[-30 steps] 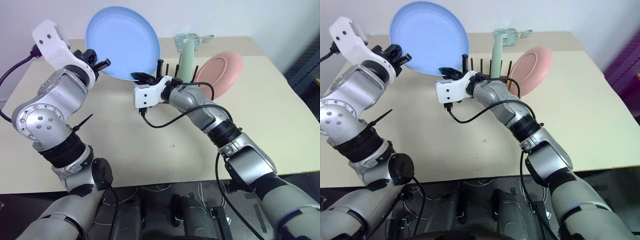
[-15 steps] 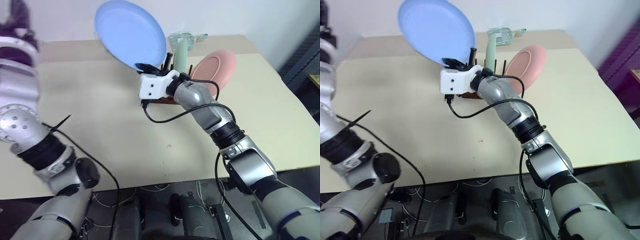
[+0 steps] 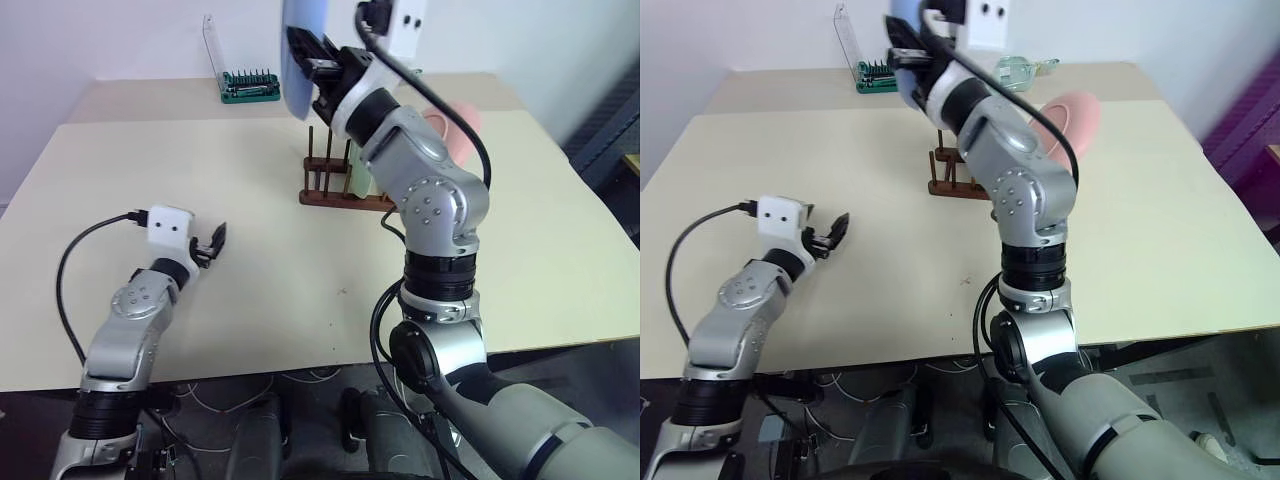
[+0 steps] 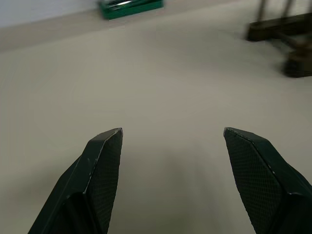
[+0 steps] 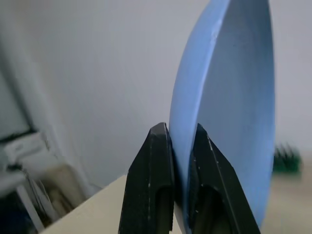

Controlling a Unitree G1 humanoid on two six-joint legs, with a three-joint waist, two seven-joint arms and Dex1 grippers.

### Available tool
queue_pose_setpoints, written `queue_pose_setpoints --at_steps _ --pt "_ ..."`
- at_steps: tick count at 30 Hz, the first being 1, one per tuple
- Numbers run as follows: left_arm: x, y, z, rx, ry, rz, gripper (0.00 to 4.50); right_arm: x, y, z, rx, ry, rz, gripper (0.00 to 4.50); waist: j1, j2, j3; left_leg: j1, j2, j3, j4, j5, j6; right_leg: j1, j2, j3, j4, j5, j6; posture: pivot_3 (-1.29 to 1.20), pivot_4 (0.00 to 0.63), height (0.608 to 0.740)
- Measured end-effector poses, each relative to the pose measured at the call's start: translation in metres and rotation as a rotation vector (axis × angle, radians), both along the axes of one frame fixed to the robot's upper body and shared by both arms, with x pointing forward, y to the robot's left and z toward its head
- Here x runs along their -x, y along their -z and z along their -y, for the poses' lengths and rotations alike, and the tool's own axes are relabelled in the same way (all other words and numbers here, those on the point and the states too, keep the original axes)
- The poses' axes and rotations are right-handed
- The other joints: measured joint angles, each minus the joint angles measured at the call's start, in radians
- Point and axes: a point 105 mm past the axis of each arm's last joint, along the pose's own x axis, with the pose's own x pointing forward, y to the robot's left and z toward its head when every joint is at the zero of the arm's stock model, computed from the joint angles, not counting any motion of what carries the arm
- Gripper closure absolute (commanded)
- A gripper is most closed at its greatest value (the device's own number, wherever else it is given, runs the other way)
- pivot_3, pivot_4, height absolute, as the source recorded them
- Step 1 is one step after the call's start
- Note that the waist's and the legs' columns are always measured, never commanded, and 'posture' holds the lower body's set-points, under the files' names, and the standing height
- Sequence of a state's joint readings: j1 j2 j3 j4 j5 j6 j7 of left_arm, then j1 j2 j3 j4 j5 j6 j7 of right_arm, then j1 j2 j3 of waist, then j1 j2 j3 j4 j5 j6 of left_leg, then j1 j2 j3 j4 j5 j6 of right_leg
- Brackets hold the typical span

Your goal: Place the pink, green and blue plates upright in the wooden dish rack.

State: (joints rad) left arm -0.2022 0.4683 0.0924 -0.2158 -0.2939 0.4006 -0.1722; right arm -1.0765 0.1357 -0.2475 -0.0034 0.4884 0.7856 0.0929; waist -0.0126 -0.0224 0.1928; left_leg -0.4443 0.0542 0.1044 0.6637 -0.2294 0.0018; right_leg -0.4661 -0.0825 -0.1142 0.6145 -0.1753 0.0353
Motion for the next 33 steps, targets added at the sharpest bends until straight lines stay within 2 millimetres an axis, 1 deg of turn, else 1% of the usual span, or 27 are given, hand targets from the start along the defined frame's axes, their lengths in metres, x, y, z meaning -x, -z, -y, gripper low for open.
queue_pose_setpoints --at_steps 2,4,7,11,18,22,24,25,27,28,29,31,33 --pt "0.0 -0.004 0.004 -0.001 0.031 0.027 1.13 -0.011 0.013 0.007 -0.039 0.021 -0.12 4.5 -0.006 0.001 0.001 0.0 0.0 0.002 -0.001 0.002 0.003 -0.001 0.001 0.001 0.0 0.001 0.002 0.0 0.15 0.73" --pt "0.001 -0.005 0.007 -0.008 0.06 0.039 1.13 -0.016 0.019 0.01 -0.039 0.041 -0.162 4.5 -0.006 0.002 0.001 0.0 0.0 0.003 -0.002 0.002 0.004 -0.002 0.002 0.001 0.001 0.001 0.002 0.0 0.15 0.73" --pt "0.003 -0.003 0.01 -0.02 0.094 0.038 1.13 -0.019 0.022 0.009 -0.028 0.045 -0.188 4.5 -0.006 0.002 0.001 0.0 -0.001 0.003 -0.002 0.002 0.004 -0.002 0.002 0.001 0.001 0.001 0.003 0.0 0.15 0.73" --pt "0.008 0.007 0.016 -0.003 0.147 0.006 1.13 -0.022 0.023 0.005 -0.011 0.036 -0.211 4.5 -0.004 0.002 0.001 0.0 -0.001 0.003 -0.001 0.002 0.004 -0.001 0.002 0.001 0.001 0.001 0.003 0.0 0.15 0.73" --pt "0.012 0.009 0.025 0.008 0.205 0.001 1.13 -0.035 0.037 0.007 0.021 0.052 -0.289 4.5 -0.004 0.002 0.001 0.0 -0.001 0.002 -0.001 0.002 0.004 -0.001 0.002 0.0 0.001 0.001 0.003 0.0 0.15 0.73" --pt "0.017 0.013 0.041 0.008 0.283 -0.016 1.13 -0.047 0.052 0.01 0.034 0.078 -0.346 4.5 -0.005 0.002 0.001 0.0 -0.001 0.002 -0.001 0.002 0.004 -0.001 0.002 0.001 0.001 0.001 0.003 0.0 0.15 0.73" --pt "0.017 0.014 0.042 0.009 0.288 -0.019 1.07 -0.049 0.057 0.009 0.038 0.079 -0.36 3.69 -0.005 0.002 0.001 0.0 -0.001 0.002 -0.001 0.002 0.004 -0.001 0.002 0.001 0.001 0.001 0.003 0.0 0.15 0.73" --pt "0.017 0.014 0.042 0.01 0.289 -0.021 1.07 -0.05 0.057 0.011 0.038 0.084 -0.359 3.37 -0.005 0.002 0.001 0.0 -0.001 0.002 -0.001 0.002 0.004 -0.001 0.002 0.0 0.001 0.001 0.003 0.0 0.15 0.73" --pt "0.017 0.014 0.042 0.011 0.289 -0.025 1.07 -0.051 0.054 0.013 0.033 0.095 -0.347 2.37 -0.004 0.002 0.001 0.0 -0.001 0.002 -0.001 0.002 0.004 -0.001 0.002 0.001 0.001 0.001 0.003 0.0 0.15 0.73" --pt "0.017 0.014 0.043 0.012 0.29 -0.025 1.07 -0.051 0.052 0.013 0.032 0.096 -0.339 1.95 -0.004 0.002 0.001 0.0 -0.001 0.002 -0.001 0.002 0.004 -0.001 0.002 0.001 0.001 0.001 0.003 0.0 0.15 0.73" --pt "0.017 0.014 0.044 0.015 0.294 -0.025 1.07 -0.051 0.048 0.012 0.035 0.093 -0.322 1.37 -0.004 0.002 0.001 0.0 -0.001 0.002 -0.001 0.002 0.004 -0.001 0.002 0.0 0.001 0.001 0.003 0.0 0.15 0.73" --pt "0.018 0.013 0.046 0.014 0.303 -0.021 1.07 -0.049 0.042 0.01 0.04 0.085 -0.294 0.38 -0.004 0.002 0.001 0.0 -0.001 0.002 -0.001 0.002 0.004 -0.001 0.002 0.0 0.001 0.001 0.003 0.0 0.15 0.73" --pt "0.019 0.011 0.047 0.015 0.308 -0.018 1.07 -0.047 0.038 0.008 0.05 0.079 -0.27 0.38 -0.004 0.002 0.001 0.0 -0.001 0.002 -0.001 0.002 0.004 -0.001 0.002 0.001 0.001 0.001 0.003 0.0 0.15 0.73"
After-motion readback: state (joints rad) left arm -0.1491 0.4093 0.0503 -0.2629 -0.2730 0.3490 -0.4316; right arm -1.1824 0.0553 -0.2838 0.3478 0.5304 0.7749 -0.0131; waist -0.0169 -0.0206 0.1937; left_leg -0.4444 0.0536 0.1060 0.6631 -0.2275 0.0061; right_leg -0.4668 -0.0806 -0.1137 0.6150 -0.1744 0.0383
